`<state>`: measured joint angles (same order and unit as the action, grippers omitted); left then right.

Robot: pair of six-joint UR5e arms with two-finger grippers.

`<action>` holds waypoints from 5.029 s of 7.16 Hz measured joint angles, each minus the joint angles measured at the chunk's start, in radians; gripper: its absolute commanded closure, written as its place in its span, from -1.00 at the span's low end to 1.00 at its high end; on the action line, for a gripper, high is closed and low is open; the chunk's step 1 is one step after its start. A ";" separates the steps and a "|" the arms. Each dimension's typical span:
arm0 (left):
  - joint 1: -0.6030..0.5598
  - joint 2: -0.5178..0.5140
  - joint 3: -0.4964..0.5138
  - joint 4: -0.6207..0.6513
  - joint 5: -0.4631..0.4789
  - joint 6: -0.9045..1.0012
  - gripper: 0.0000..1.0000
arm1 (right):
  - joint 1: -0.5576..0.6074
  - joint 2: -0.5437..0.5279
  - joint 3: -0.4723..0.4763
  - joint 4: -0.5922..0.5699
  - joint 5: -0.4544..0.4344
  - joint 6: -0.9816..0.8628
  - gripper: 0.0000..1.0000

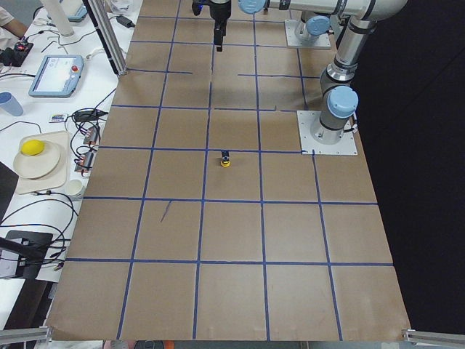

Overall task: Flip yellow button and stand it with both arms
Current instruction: 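Move the left gripper down over the yellow-capped button lying on its side, then lower the left gripper and close it on the yellow button's body, then lift the yellow button with the left gripper toward the center while the right gripper approaches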

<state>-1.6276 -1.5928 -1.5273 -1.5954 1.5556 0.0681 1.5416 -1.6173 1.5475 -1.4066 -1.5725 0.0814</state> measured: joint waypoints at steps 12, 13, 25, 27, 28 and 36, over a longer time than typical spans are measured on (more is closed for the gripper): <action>0.438 0.001 -0.272 0.144 0.070 0.285 -0.99 | 0.000 0.001 -0.001 -0.001 0.000 -0.002 -1.00; 0.495 -0.011 -0.323 0.204 0.071 0.323 -0.99 | 0.000 0.001 -0.001 -0.001 -0.001 -0.002 -1.00; 0.635 -0.252 -0.416 0.533 0.073 0.417 0.74 | -0.011 0.000 0.016 -0.032 0.008 -0.005 -1.00; 0.635 -0.253 -0.407 0.530 0.069 0.431 0.74 | -0.015 0.002 0.016 -0.030 0.009 0.018 -1.00; 0.631 -0.249 -0.403 0.520 0.047 0.448 0.74 | -0.016 0.003 0.016 -0.029 0.010 0.068 -1.00; 0.498 -0.108 -0.427 0.116 -0.887 0.506 0.85 | -0.114 0.093 -0.006 -0.017 0.446 0.623 -1.00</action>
<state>-1.1299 -1.7003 -1.9540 -1.4794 0.6682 0.5743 1.4275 -1.5243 1.5413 -1.4240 -1.1266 0.7041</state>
